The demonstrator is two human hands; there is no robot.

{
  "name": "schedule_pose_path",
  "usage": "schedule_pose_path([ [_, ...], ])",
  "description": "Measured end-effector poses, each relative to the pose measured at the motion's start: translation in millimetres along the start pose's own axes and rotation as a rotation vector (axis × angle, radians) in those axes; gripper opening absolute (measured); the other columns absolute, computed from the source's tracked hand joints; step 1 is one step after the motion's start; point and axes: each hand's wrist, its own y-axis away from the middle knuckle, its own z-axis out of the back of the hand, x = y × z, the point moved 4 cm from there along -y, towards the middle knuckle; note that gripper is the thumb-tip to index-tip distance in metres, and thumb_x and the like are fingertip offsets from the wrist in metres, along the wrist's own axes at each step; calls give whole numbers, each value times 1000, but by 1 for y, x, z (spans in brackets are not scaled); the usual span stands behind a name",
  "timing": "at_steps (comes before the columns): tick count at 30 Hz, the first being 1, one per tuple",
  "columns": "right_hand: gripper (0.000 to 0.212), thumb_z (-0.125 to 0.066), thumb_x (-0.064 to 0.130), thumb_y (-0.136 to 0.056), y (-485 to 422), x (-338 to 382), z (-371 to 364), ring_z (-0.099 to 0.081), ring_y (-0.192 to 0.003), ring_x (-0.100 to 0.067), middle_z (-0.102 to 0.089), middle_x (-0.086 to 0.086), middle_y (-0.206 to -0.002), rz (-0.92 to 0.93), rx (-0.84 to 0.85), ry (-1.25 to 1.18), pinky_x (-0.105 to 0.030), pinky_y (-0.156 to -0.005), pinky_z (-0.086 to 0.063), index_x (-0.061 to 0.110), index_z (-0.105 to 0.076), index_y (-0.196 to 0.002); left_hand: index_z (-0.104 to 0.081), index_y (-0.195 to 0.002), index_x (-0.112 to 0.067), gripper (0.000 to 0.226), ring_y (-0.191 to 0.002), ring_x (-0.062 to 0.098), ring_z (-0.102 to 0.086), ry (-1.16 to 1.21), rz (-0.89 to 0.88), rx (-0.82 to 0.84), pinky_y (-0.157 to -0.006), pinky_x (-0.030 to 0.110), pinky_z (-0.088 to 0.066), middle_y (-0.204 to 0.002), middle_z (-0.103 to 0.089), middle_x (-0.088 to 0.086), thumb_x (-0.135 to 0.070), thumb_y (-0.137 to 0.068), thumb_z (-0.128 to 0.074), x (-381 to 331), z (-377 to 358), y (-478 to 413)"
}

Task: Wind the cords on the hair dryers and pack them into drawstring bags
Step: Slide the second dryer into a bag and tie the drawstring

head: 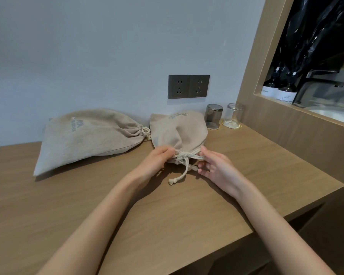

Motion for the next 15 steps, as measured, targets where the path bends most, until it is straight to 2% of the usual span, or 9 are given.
schedule_pose_path([
  [2,25,-54,25,-95,0,-1,-3,-49,-64,-10,-49,-1,-69,58,19,154,-22,-62,-47,10,-55,-75,-54,-82,-14,17,-81,15,-44,-178,-40,-5,-72,26,-34,-88,-49,5,-22,-96,-51,-6,-4,0],
  [4,33,-52,29,-97,2,-1,-3,-43,-58,-6,-44,0,-64,242,-45,591,-17,-57,-40,12,-52,-69,-53,-75,-13,25,-77,10,-44,-333,-99,-6,-70,21,-32,-86,-46,2,-25,-96,-52,-7,-4,0],
  [5,37,-53,31,-96,2,-1,-4,-40,-55,-5,-42,2,-61,343,-78,768,-20,-55,-35,15,-48,-63,-53,-72,-12,30,-76,8,-44,-391,-123,-13,-71,20,-33,-85,-46,0,-30,-96,-51,-5,-2,0],
  [8,49,-54,36,-94,-1,-3,-3,-35,-53,-9,-36,4,-51,463,-144,913,-33,-54,-29,17,-36,-53,-57,-70,-4,47,-75,11,-49,-542,-164,-91,-73,30,-38,-84,-50,1,-44,-94,-49,0,3,-1],
  [10,52,-52,37,-94,-4,-2,0,-32,-50,-11,-31,3,-47,521,-191,1022,-34,-53,-28,15,-31,-52,-57,-65,-10,51,-76,15,-49,-827,-272,-187,-69,34,-38,-78,-48,-5,-50,-93,-46,-3,6,0],
  [12,52,-48,40,-94,-4,0,2,-41,-49,-18,-42,-4,-44,537,-270,1186,-36,-53,-35,12,-37,-52,-52,-60,-18,50,-77,13,-43,-1107,-444,-260,-66,31,-30,-73,-42,-9,-55,-93,-42,-10,8,5],
  [15,51,-45,43,-92,-5,1,2,-53,-59,-25,-56,-10,-52,529,-372,1347,-35,-58,-42,6,-48,-57,-43,-60,-30,43,-77,12,-41,-1251,-521,-293,-66,28,-23,-72,-43,-11,-61,-90,-41,-11,16,8],
])
